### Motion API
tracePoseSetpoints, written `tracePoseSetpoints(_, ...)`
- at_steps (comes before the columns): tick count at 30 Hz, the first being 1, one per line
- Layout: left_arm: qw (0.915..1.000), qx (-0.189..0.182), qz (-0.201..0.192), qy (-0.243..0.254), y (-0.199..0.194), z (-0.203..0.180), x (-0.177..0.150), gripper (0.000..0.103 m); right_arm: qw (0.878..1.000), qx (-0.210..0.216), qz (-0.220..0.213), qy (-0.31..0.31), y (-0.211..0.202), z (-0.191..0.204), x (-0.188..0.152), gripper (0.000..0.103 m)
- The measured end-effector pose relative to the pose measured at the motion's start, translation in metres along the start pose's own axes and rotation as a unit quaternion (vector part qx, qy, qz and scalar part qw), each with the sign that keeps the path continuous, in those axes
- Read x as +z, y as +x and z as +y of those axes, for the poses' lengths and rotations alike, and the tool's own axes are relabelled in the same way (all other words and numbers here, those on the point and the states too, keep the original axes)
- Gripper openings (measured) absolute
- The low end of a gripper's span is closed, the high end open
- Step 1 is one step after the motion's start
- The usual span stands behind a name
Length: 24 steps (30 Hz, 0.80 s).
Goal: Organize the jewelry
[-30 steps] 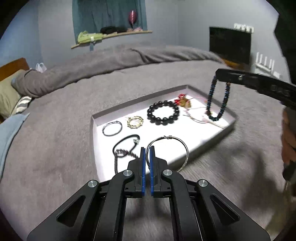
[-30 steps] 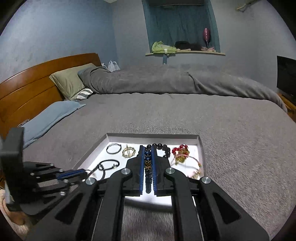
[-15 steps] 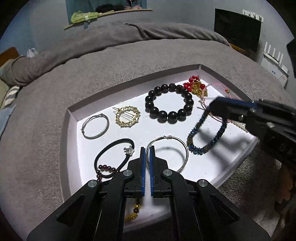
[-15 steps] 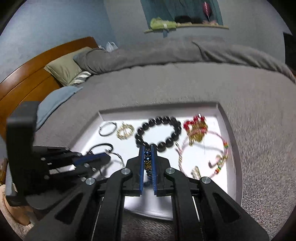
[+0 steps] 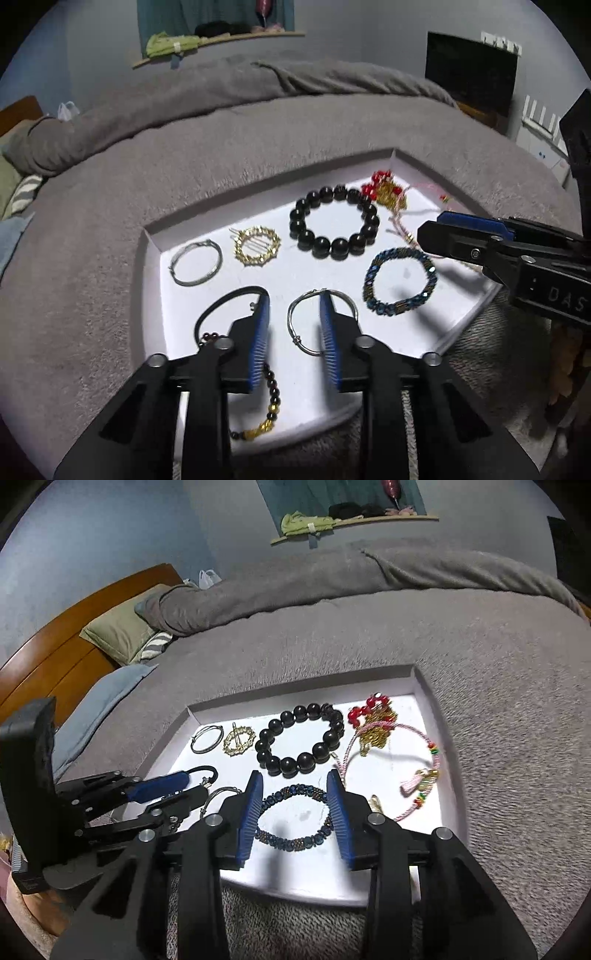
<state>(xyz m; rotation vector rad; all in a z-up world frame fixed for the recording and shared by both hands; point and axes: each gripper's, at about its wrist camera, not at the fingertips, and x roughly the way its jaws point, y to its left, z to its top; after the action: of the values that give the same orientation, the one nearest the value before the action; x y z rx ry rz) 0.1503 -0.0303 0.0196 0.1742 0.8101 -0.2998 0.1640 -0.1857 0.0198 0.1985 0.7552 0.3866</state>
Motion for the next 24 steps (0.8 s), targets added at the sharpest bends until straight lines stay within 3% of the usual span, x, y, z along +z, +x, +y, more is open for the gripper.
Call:
tracePoseSetpoints(3,0.9998,0.000,-0.018,-0.011,-0.017,-0.001,-0.004,0.040,1.000,-0.007,-0.020,-0.003,-0.018,0.001,-0.001,0.040)
tracePoseSetpoints(4,0.9995,-0.002,-0.027,-0.015,-0.025,-0.002,-0.006,0.041,1.000,-0.010,-0.028,-0.004,-0.024,0.001,-0.002,0.047)
tracePoseSetpoints(9,0.9978,0.012,-0.064,-0.015,-0.056,-0.010,-0.020,0.068,0.998,-0.013,-0.060,-0.002,-0.056,-0.002,-0.008,0.058)
tracePoseSetpoints(12,0.9966,0.014,-0.078,-0.020,-0.071,-0.013,-0.031,0.077,0.997,-0.024,-0.071,-0.005,-0.069,-0.003,-0.016,0.068)
tracePoseSetpoints(20,0.9950,0.022,-0.085,-0.048,-0.091,-0.010,-0.062,0.089,0.996,-0.054,-0.058,-0.025,-0.085,-0.009,-0.048,0.095)
tracePoseSetpoints(24,0.9938,0.040,-0.078,-0.069,-0.090,-0.008,-0.074,0.091,0.996,-0.072,-0.044,-0.032,-0.084,-0.009,-0.059,0.098)
